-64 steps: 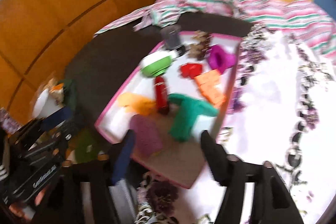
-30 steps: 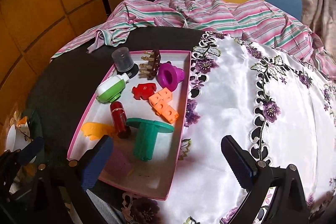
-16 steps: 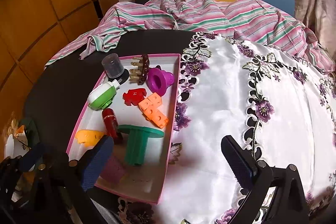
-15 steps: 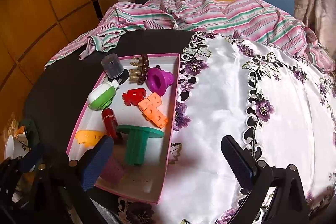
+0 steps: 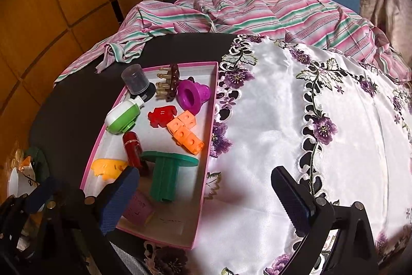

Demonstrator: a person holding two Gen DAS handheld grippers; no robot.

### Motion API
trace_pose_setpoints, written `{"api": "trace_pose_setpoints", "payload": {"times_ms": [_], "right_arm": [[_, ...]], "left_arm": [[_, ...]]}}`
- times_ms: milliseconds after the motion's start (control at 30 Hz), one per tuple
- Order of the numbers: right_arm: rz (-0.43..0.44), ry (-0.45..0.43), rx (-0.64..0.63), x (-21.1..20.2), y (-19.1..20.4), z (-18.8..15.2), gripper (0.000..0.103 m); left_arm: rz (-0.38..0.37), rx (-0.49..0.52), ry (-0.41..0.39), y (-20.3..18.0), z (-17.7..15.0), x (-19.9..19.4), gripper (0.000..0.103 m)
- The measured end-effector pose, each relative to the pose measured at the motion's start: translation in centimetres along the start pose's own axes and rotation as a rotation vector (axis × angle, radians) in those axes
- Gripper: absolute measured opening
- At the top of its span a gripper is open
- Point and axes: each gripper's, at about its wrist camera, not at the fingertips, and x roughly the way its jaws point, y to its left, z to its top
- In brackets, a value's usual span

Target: Organize rigid objects

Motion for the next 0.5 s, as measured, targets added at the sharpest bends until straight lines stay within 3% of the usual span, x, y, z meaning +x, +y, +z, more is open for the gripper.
{"api": "trace_pose_setpoints", "payload": {"times_ms": [500], "right_arm": [[-0.006,0.007,0.025,0.09,-0.78,0.11,0.103]], "left_arm": [[-0.001,0.005,0.014,-0.11,-0.08,0.34,0.047]]}}
